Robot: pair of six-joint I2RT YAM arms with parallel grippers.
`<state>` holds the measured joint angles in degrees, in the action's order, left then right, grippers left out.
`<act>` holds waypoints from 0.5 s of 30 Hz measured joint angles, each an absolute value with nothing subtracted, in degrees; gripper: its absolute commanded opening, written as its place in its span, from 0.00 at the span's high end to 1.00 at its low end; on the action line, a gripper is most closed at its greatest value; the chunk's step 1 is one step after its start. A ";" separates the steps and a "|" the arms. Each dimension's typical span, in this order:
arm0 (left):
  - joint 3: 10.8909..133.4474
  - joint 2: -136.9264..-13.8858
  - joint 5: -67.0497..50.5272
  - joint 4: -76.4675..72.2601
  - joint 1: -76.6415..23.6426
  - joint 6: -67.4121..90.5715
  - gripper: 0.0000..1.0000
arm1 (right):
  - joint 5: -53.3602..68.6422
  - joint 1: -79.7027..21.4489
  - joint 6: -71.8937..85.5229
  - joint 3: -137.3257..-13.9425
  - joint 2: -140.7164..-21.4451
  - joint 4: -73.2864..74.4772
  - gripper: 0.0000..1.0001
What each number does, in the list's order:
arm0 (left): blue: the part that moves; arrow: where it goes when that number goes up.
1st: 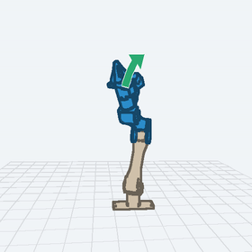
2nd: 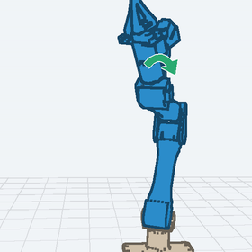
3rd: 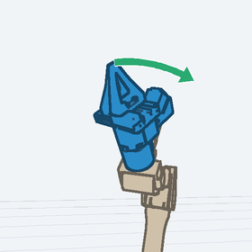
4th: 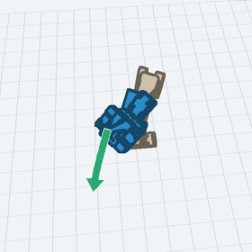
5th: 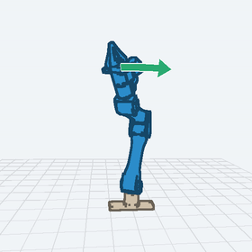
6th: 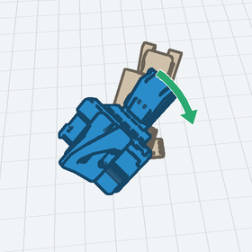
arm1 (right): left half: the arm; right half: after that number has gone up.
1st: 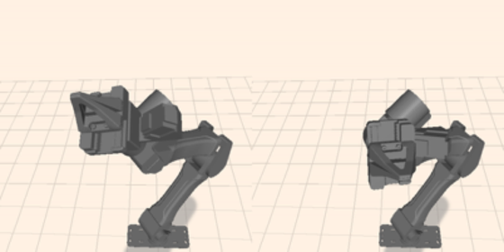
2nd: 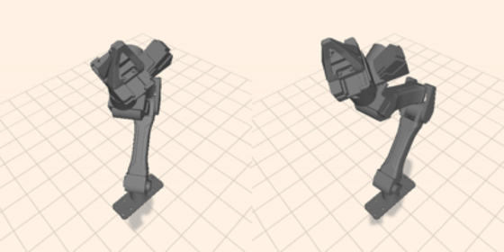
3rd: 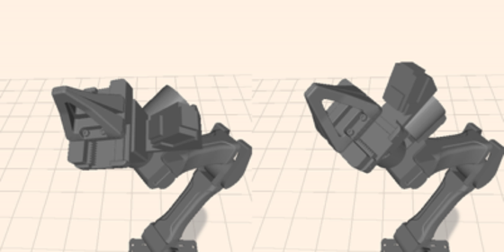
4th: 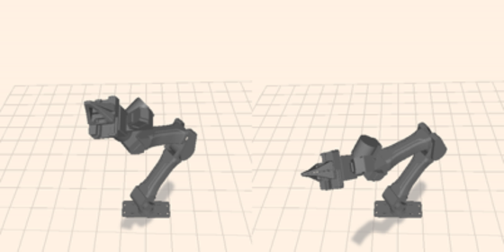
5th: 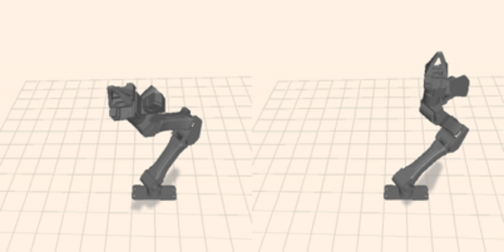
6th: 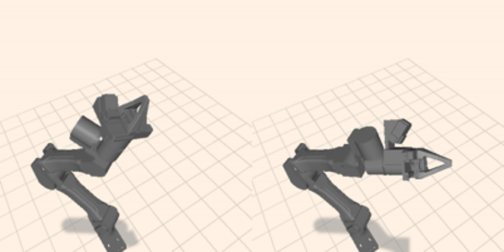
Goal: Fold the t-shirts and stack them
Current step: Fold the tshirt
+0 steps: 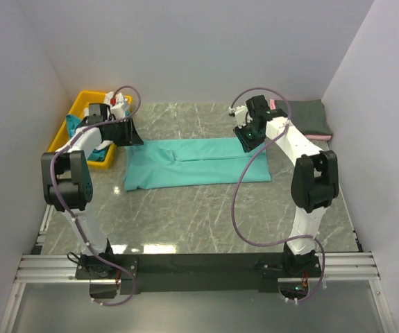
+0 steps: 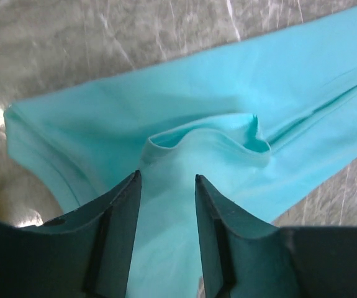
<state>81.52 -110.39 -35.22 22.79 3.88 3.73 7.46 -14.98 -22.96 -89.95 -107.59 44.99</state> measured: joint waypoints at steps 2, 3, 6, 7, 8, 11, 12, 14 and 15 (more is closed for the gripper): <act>78.70 -107.53 -34.11 22.31 3.66 3.68 0.55 | 7.46 -14.85 -22.59 -92.97 -110.15 45.12 0.65; 77.10 -105.54 -33.45 22.06 3.29 3.68 0.55 | 7.53 -14.79 -22.33 -94.50 -111.70 44.71 0.66; 73.49 -100.73 -32.60 20.56 1.67 3.73 0.57 | 7.79 -14.72 -21.65 -97.86 -115.70 44.25 0.68; 72.90 -99.79 -32.56 20.29 0.99 3.77 0.58 | 8.01 -14.72 -21.47 -98.43 -116.46 44.36 0.68; 72.47 -98.96 -32.53 19.90 0.19 3.86 0.59 | 8.29 -14.72 -21.23 -98.91 -117.21 44.27 0.69; 72.36 -98.78 -32.03 18.31 -2.13 5.10 0.57 | 8.91 -14.72 -20.47 -99.57 -118.30 44.45 0.70; 72.31 -99.13 -31.88 17.74 -2.70 5.78 0.56 | 8.97 -14.72 -20.36 -99.72 -118.48 44.58 0.70; 72.31 -99.90 -31.09 16.45 -3.22 7.14 0.55 | 9.15 -14.72 -20.16 -99.77 -118.50 44.62 0.70; 72.31 -100.36 -30.63 15.77 -3.18 7.81 0.55 | 9.17 -14.72 -20.12 -99.77 -118.50 44.60 0.70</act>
